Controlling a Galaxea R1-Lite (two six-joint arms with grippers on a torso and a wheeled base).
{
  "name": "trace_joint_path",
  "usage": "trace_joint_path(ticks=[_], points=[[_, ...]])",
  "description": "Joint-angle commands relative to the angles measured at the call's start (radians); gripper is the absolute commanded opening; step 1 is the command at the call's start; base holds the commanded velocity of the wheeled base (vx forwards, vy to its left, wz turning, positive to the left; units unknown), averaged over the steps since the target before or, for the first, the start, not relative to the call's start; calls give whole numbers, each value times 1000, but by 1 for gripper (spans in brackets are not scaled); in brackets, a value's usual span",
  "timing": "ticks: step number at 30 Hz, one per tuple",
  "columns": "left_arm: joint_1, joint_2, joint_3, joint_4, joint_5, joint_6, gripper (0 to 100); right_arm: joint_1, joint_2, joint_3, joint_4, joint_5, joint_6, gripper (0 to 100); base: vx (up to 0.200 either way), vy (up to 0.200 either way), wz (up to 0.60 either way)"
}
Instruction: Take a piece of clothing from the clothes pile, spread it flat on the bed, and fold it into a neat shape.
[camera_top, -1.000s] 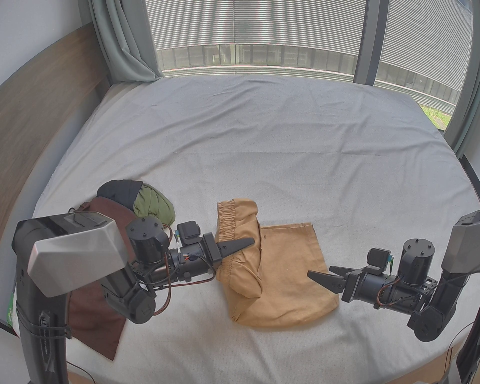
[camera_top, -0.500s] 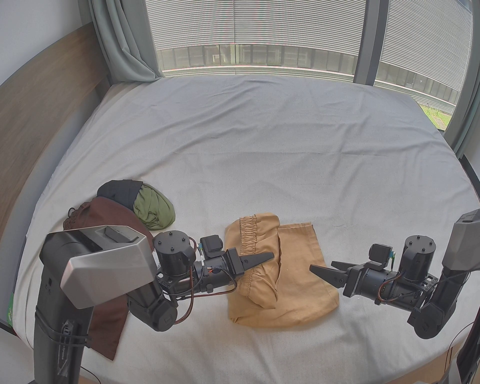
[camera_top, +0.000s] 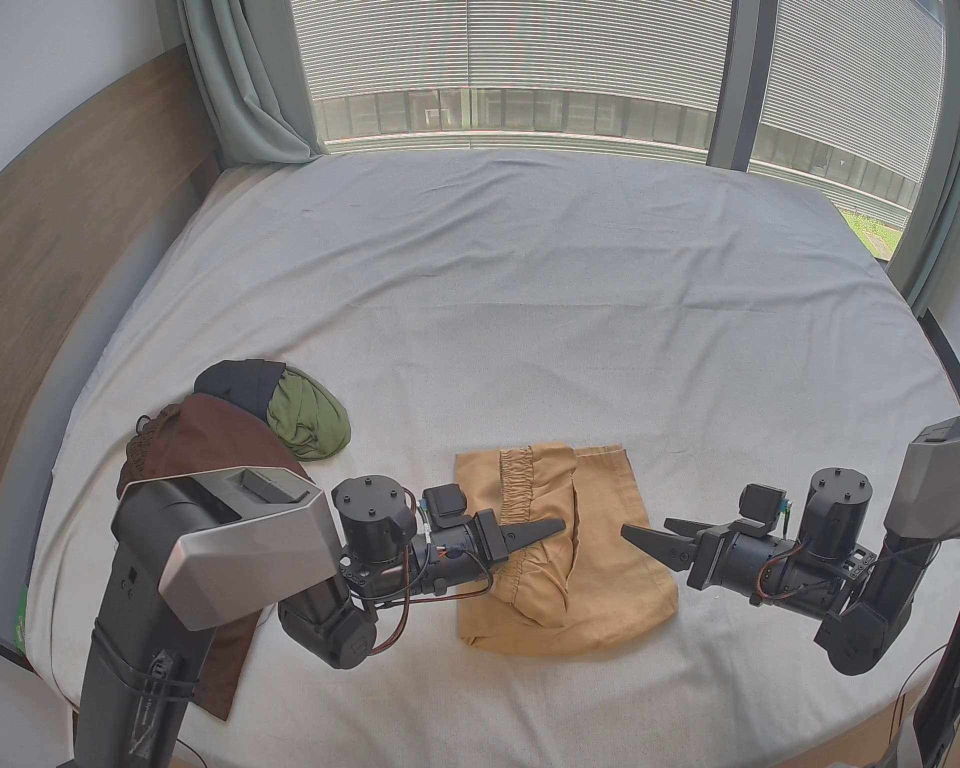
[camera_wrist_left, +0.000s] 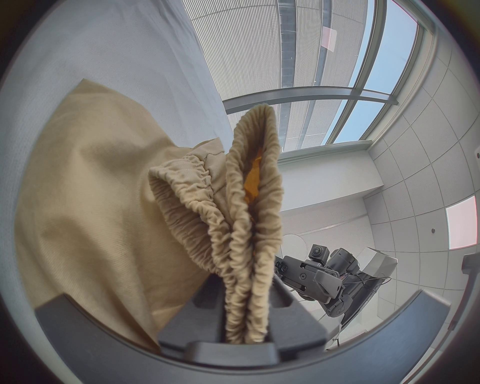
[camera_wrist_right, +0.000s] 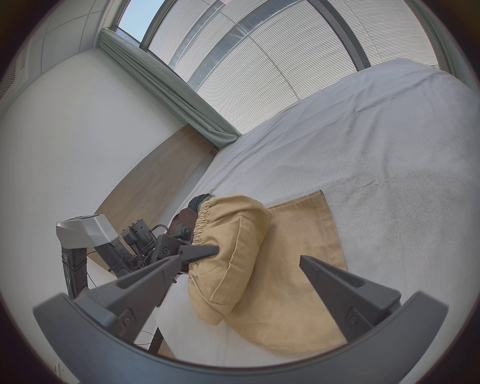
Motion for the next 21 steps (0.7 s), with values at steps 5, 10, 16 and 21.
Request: trace_joint_path(ticks=[5, 10, 16, 21], points=[[-1, 25, -25, -3, 17, -1, 100, 0, 1, 0, -1, 1, 0, 100, 0, 0, 0], [6, 25, -48, -3, 17, -1, 100, 0, 1, 0, -1, 1, 0, 100, 0, 0, 0], [9, 0, -41, -6, 26, 0, 100, 1, 4, 3, -1, 1, 0, 100, 0, 0, 0], [26, -21, -18, -9, 37, 8, 100, 9, 7, 8, -1, 1, 0, 100, 0, 0, 0]])
